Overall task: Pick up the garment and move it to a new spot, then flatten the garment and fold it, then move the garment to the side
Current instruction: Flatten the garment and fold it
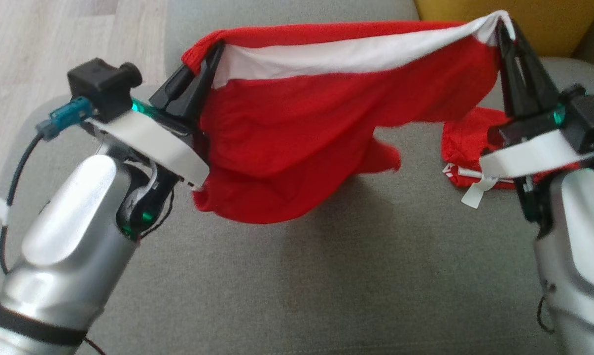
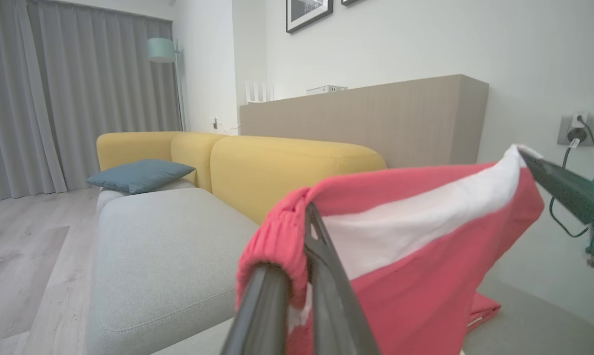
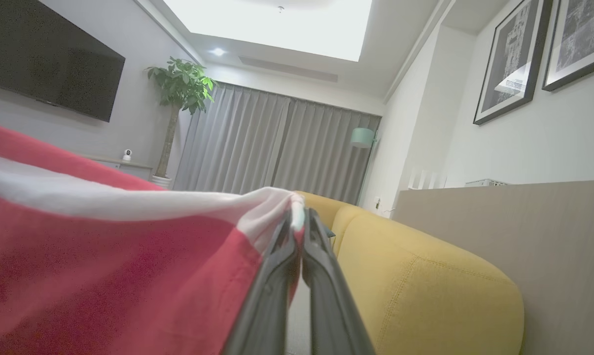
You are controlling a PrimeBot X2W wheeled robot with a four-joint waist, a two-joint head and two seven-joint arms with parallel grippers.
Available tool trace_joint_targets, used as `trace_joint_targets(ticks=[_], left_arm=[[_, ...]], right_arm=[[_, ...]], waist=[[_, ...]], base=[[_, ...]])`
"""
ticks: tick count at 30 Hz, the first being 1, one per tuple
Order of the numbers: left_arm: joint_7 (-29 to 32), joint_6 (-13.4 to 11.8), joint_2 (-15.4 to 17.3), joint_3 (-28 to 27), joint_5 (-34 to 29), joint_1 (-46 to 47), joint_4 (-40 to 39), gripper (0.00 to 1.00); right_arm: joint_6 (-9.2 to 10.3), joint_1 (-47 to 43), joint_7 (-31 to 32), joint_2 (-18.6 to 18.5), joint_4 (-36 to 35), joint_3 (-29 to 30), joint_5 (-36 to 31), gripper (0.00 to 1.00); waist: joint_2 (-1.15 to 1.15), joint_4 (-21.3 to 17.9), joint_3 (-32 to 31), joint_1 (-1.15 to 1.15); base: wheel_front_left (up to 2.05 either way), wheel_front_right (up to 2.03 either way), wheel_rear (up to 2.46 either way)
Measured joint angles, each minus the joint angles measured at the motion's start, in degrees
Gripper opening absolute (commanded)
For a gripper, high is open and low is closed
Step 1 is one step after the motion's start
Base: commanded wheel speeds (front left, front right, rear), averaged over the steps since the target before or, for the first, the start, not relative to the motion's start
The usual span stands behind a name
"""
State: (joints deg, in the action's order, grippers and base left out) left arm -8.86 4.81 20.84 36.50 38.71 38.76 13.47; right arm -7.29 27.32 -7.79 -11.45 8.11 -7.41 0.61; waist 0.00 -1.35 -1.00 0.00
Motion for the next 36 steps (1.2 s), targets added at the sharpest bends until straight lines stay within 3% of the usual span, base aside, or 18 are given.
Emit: trace_joint_targets(ticks=[10, 15, 18, 22, 27, 28, 36], left_arm=[[6.3, -5.4, 4.5, -2.0, 6.2, -12.0, -15.1, 0.0], [10.2, -6.1, 7.3, -2.8, 6.3, -8.7, -18.7, 0.0], [13.2, -4.9, 7.3, -3.1, 7.0, -3.8, -16.5, 0.0], [16.1, -1.7, 6.7, -3.6, 7.9, 6.5, -8.4, 0.0], [15.2, 0.9, 4.1, -4.0, 6.8, 21.1, 5.0, 0.0], [15.2, 0.9, 4.1, -4.0, 6.8, 21.1, 5.0, 0.0], [0.9, 2.6, 0.8, -4.5, -0.5, 41.9, 22.1, 0.0]], right_arm=[[0.0, -13.3, 4.4, 1.8, -10.4, 2.2, 0.8, 0.0], [0.0, -10.3, 8.8, 0.0, -13.4, 1.9, 0.8, 0.0], [0.0, -4.6, 11.3, -1.7, -11.7, 0.0, 1.6, 0.0], [-0.01, 8.8, 13.1, -3.9, -4.3, -3.4, 4.9, 0.0], [-0.01, 29.2, 11.6, -5.0, 11.2, -6.1, 6.7, 0.0], [-0.01, 29.2, 11.6, -5.0, 11.2, -6.1, 6.7, 0.0], [-0.1, 52.9, -1.5, 1.8, 32.6, 0.2, 0.7, 0.0]], waist=[[0.0, 0.3, -0.2, 0.0], [0.0, 0.5, 1.4, 0.0], [0.0, 0.6, 3.4, 0.0], [0.0, 0.6, 7.4, 0.0], [0.0, 0.5, 13.3, 0.0], [0.0, 0.5, 13.3, 0.0], [0.0, -0.2, 22.1, 0.01]], base=[[0.0, 0.0, 0.0], [0.0, 0.0, 0.0], [0.0, 0.0, 0.0], [0.0, 0.0, 0.0], [0.0, 0.0, 0.0], [0.0, 0.0, 0.0], [0.0, 0.0, 0.0]])
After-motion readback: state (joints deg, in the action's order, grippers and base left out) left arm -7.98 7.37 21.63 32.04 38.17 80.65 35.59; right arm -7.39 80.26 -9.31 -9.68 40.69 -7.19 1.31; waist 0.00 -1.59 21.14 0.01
